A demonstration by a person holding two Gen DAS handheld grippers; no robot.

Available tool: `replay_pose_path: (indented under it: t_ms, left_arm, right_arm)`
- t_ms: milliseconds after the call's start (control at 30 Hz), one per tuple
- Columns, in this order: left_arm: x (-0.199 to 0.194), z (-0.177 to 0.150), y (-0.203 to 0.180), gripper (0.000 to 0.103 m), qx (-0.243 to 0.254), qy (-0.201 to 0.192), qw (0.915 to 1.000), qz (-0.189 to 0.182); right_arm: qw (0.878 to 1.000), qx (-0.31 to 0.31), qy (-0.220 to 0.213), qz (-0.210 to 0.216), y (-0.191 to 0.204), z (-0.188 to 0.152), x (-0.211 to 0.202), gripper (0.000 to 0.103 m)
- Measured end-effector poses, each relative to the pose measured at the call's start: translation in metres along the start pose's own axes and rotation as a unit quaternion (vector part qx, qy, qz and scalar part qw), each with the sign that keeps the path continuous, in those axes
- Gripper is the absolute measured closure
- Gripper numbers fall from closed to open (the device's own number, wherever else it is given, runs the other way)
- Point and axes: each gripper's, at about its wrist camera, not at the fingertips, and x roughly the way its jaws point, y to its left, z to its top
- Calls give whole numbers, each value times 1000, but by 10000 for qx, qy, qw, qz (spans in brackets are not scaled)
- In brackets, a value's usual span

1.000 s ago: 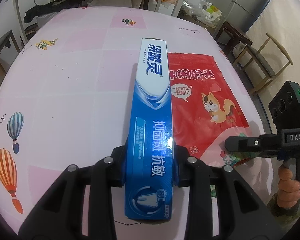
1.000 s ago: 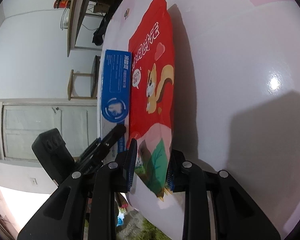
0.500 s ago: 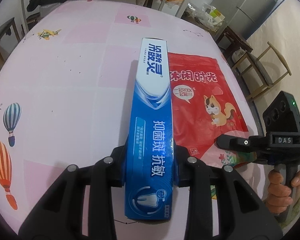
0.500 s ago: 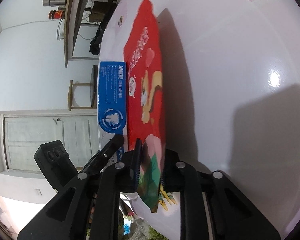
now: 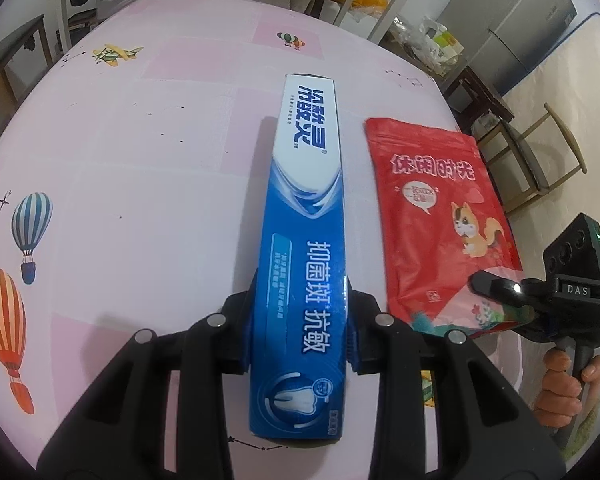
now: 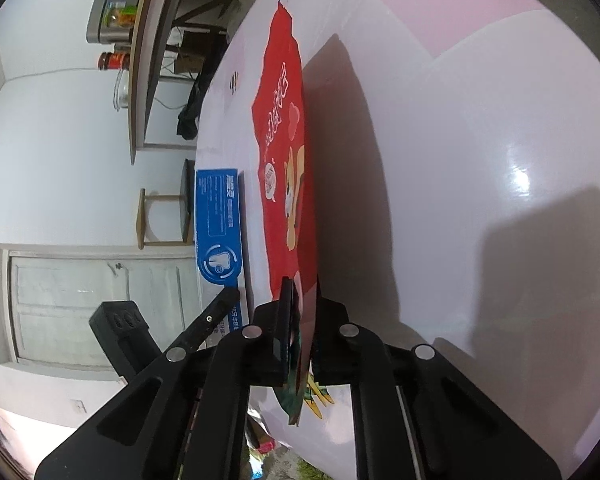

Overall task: Collect trash
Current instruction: 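Lift the red snack bag with the right tool while the left tool holds the toothpaste box, then carry the bag and toothpaste box over the blue wastebasket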

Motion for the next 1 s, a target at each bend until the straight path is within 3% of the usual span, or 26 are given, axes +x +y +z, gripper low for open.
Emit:
replay_pose_path:
  t_ms: [733, 1000]
  left_arm:
    - [-62, 2, -5, 72, -105, -760, 9964, -365]
    - [-90, 1, -40, 72, 209, -975, 9927, -684]
  right_arm:
    - [9963, -411, -453, 599, 34, -8, -46, 97]
    - [9897, -524, -1044, 828, 29, -20, -106, 97]
